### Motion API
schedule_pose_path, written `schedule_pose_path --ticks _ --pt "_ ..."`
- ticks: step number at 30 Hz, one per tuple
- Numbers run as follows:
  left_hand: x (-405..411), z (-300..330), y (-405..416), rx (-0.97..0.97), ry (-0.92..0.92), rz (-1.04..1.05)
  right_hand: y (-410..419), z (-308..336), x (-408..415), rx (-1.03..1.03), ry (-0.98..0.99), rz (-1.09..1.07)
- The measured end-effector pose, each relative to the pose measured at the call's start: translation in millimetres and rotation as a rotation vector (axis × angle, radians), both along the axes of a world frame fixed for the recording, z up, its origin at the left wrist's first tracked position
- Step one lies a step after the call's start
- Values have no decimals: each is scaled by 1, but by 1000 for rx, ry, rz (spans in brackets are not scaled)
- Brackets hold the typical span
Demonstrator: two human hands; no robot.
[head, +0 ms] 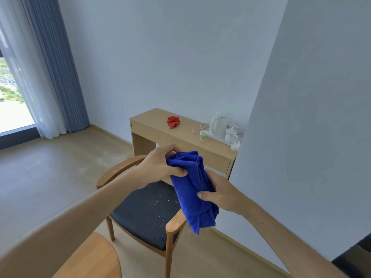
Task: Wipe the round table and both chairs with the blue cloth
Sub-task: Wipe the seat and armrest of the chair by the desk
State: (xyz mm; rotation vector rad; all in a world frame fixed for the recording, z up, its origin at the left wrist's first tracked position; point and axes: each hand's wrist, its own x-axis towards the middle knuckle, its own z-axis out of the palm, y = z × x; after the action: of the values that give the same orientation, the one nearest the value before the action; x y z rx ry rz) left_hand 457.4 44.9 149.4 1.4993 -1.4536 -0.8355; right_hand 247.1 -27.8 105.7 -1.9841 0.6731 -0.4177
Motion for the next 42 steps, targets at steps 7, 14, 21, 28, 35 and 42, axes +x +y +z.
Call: schedule_pose_path --ticks 7,14,21,28,35,42 --pt "37 -6 -110 31 12 22 -110 -4 43 -9 24 -42" --pt "79 -24 -194 116 23 115 -219 -23 90 46 -21 103" --pt "112 -86 -257 108 147 373 -339 -73 167 -64 12 397" --pt "138 -178 -217 607 -319 860 -405 -146 214 -403 277 712" --pt "126 -266 -173 1055 -468 891 -419 -215 265 -535 420 857" --pt "153 -355 -177 1191 -357 903 -429 -284 318 -580 564 962"
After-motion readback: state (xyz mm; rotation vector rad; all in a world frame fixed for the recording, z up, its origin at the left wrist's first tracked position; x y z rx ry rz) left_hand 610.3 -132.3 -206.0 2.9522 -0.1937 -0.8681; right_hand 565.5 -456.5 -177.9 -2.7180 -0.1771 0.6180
